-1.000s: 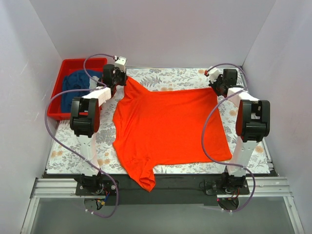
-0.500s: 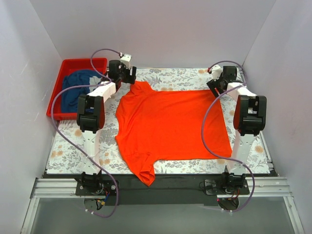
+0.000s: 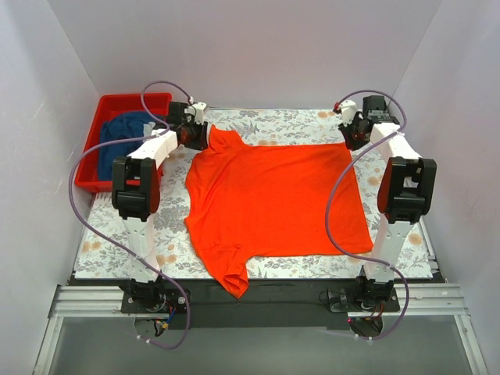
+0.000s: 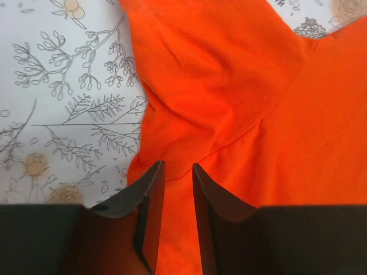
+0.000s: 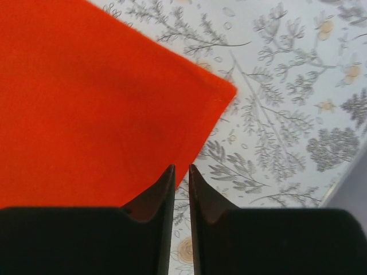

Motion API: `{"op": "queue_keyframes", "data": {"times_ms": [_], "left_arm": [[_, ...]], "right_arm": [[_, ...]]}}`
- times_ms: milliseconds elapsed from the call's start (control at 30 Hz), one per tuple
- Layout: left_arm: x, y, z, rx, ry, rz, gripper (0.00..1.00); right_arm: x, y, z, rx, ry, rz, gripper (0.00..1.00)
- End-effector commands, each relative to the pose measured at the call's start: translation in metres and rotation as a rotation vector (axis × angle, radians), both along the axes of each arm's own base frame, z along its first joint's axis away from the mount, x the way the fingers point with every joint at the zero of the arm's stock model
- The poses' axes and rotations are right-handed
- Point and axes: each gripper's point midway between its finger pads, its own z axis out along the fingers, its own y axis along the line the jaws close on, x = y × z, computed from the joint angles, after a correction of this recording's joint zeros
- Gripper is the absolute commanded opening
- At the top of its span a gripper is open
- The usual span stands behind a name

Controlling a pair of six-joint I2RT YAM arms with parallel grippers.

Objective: Fold and stack the t-shirts
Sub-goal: Flatten the tshirt out

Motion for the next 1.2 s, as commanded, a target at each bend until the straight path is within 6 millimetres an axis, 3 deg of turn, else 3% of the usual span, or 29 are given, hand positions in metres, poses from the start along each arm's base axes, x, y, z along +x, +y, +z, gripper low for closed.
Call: {"op": "queue_keyframes", "data": {"times_ms": [0, 133, 233, 433, 600, 700, 767, 867, 900, 1000, 1100, 1167], "left_arm": [[-0.006, -0.002, -0.02, -0.015, 0.102, 0.007, 0.24], [-0.005, 0.01, -0.043, 0.041, 0.152, 0.071, 0.21], [-0.003, 0.032, -0.061, 0.124, 0.177, 0.15, 0.19], [-0.002, 0.067, -0.066, 0.192, 0.195, 0.243, 0.15], [-0.011, 0.074, -0.053, 0.229, 0.167, 0.24, 0.14], [-0.007, 0.059, -0.041, 0.158, 0.135, 0.182, 0.24], [-0.006, 0.044, -0.032, 0.087, 0.129, 0.123, 0.3], [0.002, 0.03, -0.005, 0.04, 0.079, 0.077, 0.41], [0.004, 0.028, 0.002, 0.028, 0.064, 0.07, 0.43], [0.021, 0.027, 0.024, 0.023, 0.007, 0.072, 0.5], [0.04, 0.026, 0.033, 0.017, -0.035, 0.084, 0.53], [0.054, 0.024, 0.033, 0.001, -0.047, 0.102, 0.54]], "right_arm": [[-0.022, 0.01, -0.036, 0.057, 0.161, 0.007, 0.19], [-0.027, 0.006, -0.063, 0.035, 0.221, -0.01, 0.15], [-0.027, 0.003, -0.08, 0.019, 0.252, -0.018, 0.14], [-0.03, -0.009, -0.105, -0.042, 0.302, -0.045, 0.11], [-0.039, -0.006, -0.094, -0.024, 0.293, -0.035, 0.11], [-0.04, -0.002, -0.082, -0.004, 0.272, -0.03, 0.14], [-0.033, 0.003, -0.062, 0.025, 0.229, -0.023, 0.17], [-0.028, 0.012, -0.036, 0.067, 0.197, 0.01, 0.32], [-0.018, 0.014, -0.019, 0.076, 0.156, 0.02, 0.42], [-0.004, 0.018, 0.008, 0.086, 0.091, 0.045, 0.61], [0.015, 0.016, 0.014, 0.076, 0.055, 0.05, 0.62], [0.023, 0.015, 0.003, 0.07, 0.071, 0.05, 0.62]]}}
